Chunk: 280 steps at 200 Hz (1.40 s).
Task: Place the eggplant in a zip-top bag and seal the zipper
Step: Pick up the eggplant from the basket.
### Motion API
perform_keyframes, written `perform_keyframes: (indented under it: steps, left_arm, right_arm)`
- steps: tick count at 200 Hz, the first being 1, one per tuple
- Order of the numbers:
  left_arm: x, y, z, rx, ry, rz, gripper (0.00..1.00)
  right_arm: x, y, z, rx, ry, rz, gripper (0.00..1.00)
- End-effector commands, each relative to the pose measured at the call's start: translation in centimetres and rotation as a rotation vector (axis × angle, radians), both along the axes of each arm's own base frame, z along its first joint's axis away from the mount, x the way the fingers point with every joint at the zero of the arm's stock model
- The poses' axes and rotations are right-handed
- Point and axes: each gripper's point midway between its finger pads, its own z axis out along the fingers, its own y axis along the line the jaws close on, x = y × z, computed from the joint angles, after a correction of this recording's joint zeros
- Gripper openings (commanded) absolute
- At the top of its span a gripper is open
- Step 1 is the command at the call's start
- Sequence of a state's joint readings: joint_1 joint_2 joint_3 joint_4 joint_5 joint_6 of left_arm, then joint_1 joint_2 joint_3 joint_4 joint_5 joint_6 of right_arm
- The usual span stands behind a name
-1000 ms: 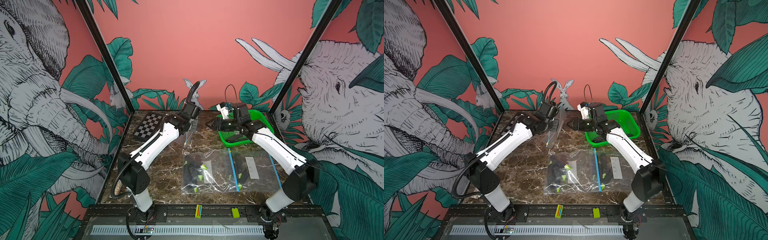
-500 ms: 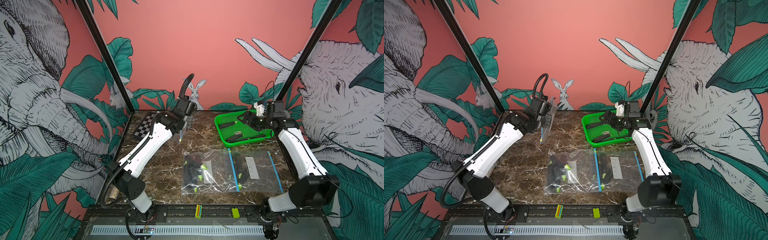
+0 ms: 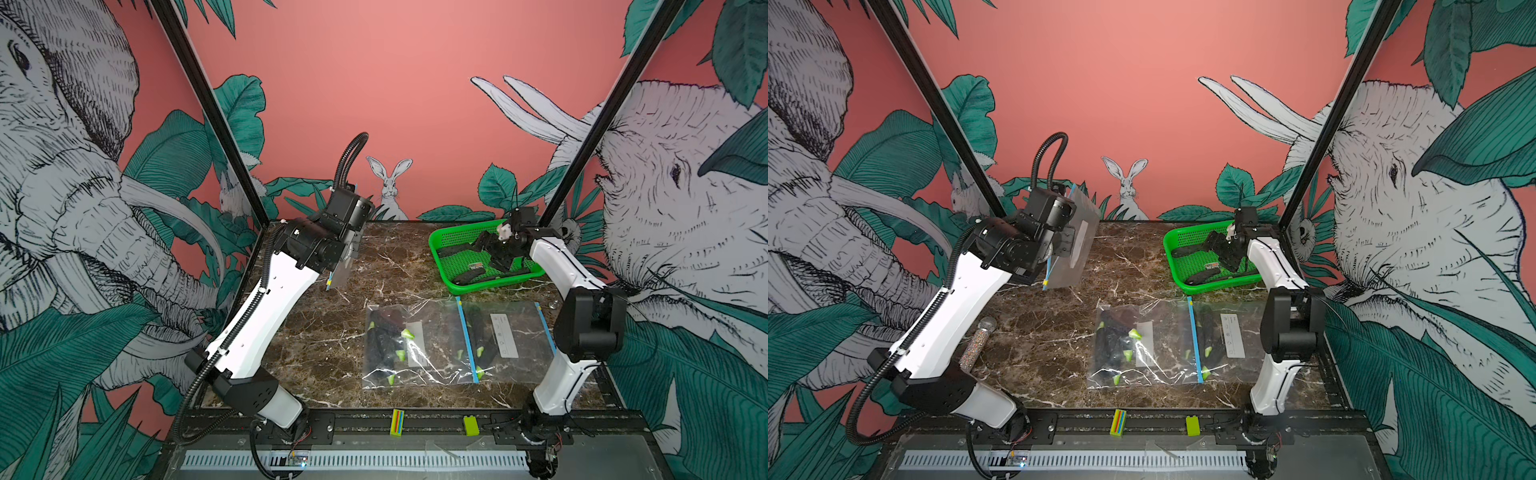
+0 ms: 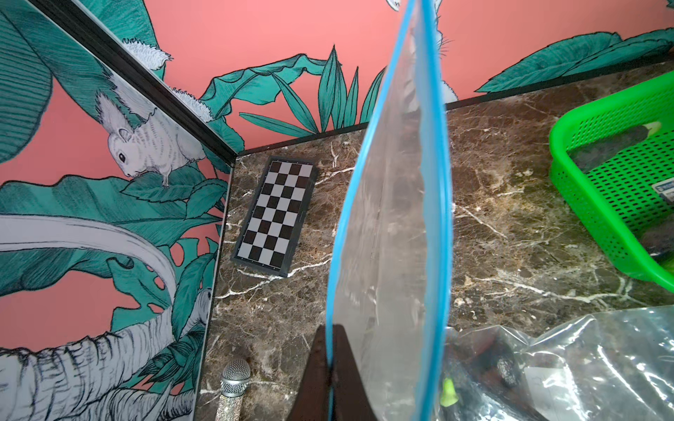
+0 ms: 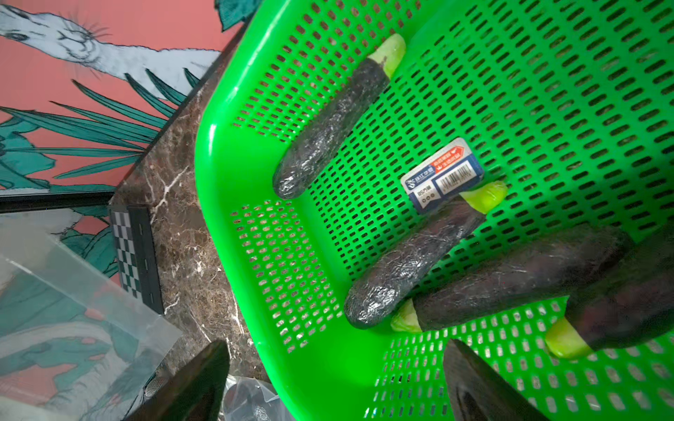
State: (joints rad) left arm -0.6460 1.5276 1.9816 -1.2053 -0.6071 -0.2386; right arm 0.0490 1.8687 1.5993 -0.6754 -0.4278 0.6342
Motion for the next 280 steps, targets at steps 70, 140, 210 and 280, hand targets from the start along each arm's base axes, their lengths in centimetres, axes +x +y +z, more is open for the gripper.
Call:
perform_keyframes:
  steps: [70,140,210,280]
  left_arm:
    - [0.4,-3.2,-3.3,-0.105,0.063,-0.112,0.0]
    - [1.1,-5.3,-5.0,-0.194,0.07,-0.161,0.0]
    - [1.5,-6.0,-5.8,-0.196,0.099,-0.174,0.0]
    - [2.1,-5.9,-6.9,-0.18,0.146,-0.139,0.0]
  right_arm:
    - [2.0,1.6,-5.0,-0.131,0.166,-0.057,0.88]
    - [1.6,2.3,-9.5,-0.191,0.256,-0.073,0.85]
    - [3.1,2.5,-12.3,-0.176,0.277,-0.085,0.81]
    - [5.7,2.1,-12.7,-0.13,0.218,-0.073,0.84]
